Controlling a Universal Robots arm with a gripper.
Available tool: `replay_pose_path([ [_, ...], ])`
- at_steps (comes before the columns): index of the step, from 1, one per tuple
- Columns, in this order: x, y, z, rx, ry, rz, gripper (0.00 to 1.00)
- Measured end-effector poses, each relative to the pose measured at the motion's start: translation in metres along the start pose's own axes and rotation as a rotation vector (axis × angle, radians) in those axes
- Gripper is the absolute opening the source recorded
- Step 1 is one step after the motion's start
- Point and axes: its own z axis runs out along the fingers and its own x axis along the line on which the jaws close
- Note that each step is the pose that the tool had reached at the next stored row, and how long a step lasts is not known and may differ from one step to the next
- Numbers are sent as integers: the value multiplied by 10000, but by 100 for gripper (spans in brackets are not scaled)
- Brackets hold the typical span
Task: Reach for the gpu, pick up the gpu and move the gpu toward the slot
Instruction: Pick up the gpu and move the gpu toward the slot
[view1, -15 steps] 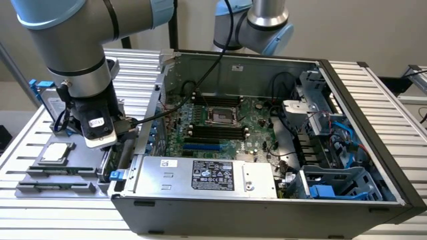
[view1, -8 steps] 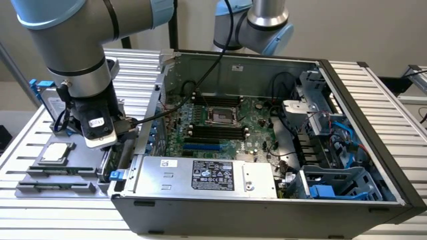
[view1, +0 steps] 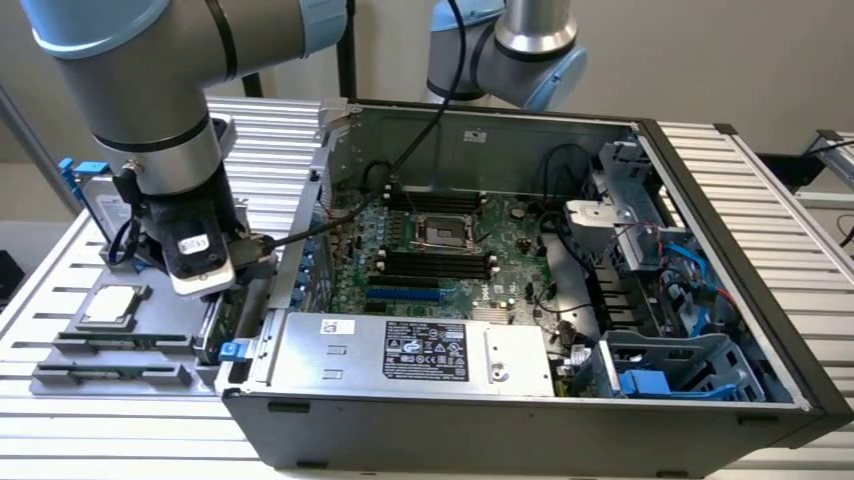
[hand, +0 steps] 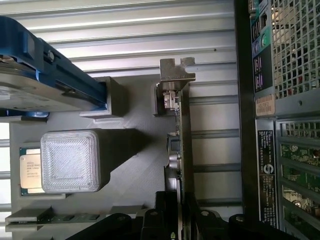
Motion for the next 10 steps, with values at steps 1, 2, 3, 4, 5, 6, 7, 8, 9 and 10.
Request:
replay_pose_path([
  [1, 1, 0, 0, 2, 1, -38, 27],
  [2, 2, 0, 0, 4, 3, -71, 27],
  [3, 2, 0, 0, 6, 4, -102, 27],
  [4, 2, 0, 0, 8, 5, -130, 27],
  [5, 3, 0, 0, 10, 6, -164, 27],
  [6, 3, 1, 0, 11, 6, -196, 27],
  [7, 3, 2, 0, 12, 6, -225, 27],
  [8, 3, 3, 1, 12, 7, -247, 27],
  [9, 3, 4, 0, 13, 8, -264, 26],
  [10, 3, 5, 0, 14, 9, -278, 26],
])
